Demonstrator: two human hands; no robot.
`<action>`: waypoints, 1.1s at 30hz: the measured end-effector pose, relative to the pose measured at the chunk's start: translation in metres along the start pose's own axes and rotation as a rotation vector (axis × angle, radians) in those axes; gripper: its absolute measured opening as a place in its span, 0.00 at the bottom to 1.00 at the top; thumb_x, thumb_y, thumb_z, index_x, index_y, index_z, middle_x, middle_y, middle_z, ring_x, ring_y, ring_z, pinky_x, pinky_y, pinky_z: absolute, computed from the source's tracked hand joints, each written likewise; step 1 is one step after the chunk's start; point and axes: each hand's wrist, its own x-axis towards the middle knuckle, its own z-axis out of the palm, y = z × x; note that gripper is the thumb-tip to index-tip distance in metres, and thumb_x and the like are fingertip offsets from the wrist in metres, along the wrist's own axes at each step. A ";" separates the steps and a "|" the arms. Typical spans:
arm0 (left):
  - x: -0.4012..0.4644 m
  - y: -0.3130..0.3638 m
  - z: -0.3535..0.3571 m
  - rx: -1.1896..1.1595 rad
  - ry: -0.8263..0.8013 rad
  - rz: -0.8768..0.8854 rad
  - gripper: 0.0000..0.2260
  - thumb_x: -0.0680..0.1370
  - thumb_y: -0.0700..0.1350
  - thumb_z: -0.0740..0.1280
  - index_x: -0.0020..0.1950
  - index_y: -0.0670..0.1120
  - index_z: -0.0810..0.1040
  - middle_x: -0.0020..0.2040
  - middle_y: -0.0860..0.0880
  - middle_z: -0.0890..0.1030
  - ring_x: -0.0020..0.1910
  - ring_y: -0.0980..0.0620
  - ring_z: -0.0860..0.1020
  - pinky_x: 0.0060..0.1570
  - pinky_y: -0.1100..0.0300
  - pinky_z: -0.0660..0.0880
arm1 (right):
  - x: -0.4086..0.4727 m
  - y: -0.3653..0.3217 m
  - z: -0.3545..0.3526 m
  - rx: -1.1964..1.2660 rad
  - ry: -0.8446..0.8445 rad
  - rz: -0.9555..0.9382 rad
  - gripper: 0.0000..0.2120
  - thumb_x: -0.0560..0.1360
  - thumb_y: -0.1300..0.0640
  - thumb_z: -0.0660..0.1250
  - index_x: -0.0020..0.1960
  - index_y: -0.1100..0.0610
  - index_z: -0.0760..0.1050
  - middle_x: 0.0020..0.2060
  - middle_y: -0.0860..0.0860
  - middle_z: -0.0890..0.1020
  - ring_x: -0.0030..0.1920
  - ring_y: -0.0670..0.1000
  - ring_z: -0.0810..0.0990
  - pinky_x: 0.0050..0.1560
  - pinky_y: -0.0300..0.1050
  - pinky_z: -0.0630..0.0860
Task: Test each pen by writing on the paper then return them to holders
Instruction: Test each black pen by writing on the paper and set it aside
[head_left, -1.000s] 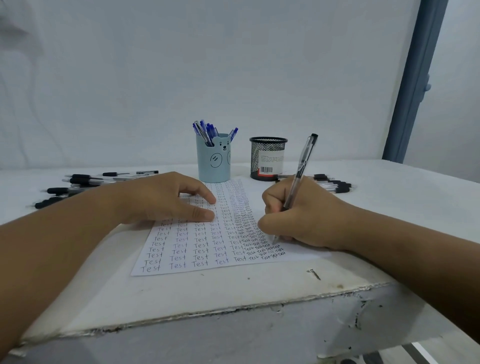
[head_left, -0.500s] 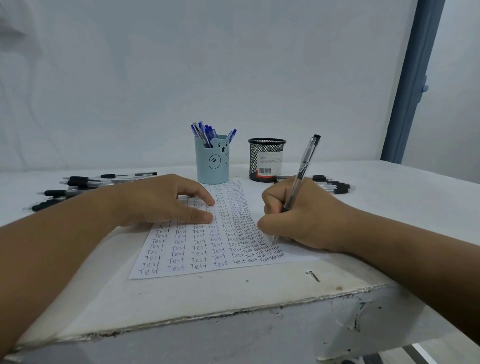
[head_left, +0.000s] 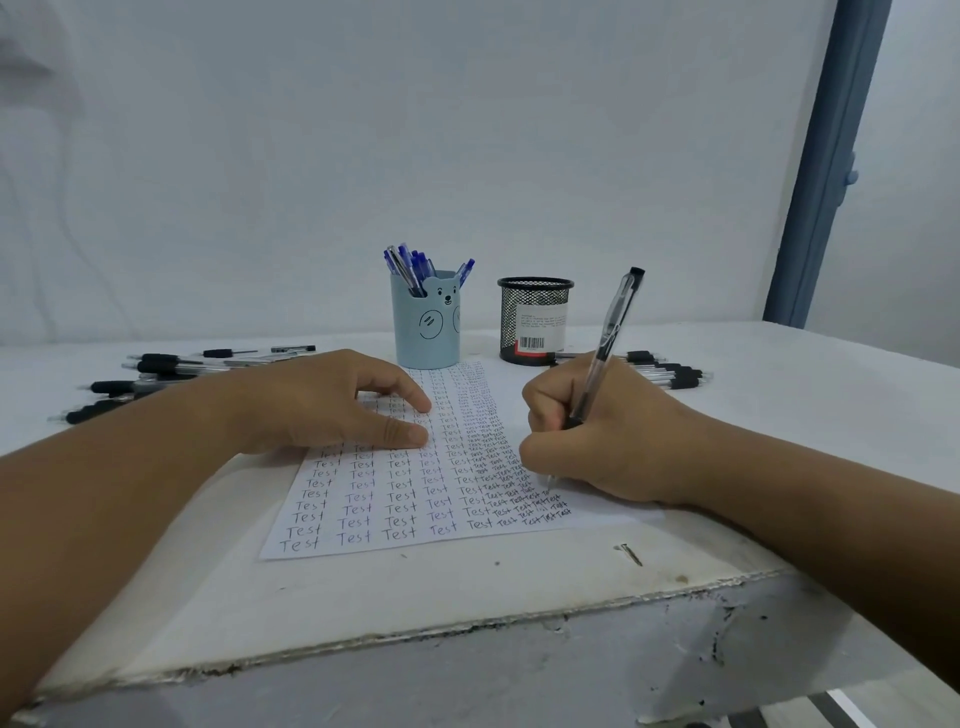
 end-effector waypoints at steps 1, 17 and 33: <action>0.000 0.000 0.000 0.001 0.001 0.000 0.22 0.61 0.64 0.76 0.54 0.65 0.82 0.55 0.63 0.77 0.51 0.66 0.73 0.60 0.59 0.66 | 0.000 0.000 0.000 0.004 -0.005 -0.001 0.14 0.63 0.58 0.68 0.25 0.53 0.63 0.27 0.60 0.68 0.29 0.50 0.64 0.31 0.41 0.63; 0.001 0.000 0.000 0.022 -0.009 -0.007 0.21 0.62 0.65 0.75 0.54 0.66 0.82 0.60 0.65 0.76 0.56 0.67 0.72 0.62 0.59 0.65 | 0.001 0.004 -0.001 0.035 -0.006 -0.021 0.15 0.64 0.60 0.68 0.26 0.54 0.63 0.26 0.56 0.66 0.29 0.50 0.64 0.32 0.42 0.62; -0.002 0.003 0.000 -0.012 -0.011 -0.022 0.21 0.63 0.61 0.75 0.55 0.62 0.82 0.44 0.64 0.72 0.43 0.66 0.71 0.53 0.62 0.67 | 0.014 0.001 -0.004 0.293 0.295 -0.019 0.25 0.77 0.35 0.59 0.37 0.57 0.68 0.24 0.54 0.69 0.27 0.53 0.68 0.33 0.46 0.66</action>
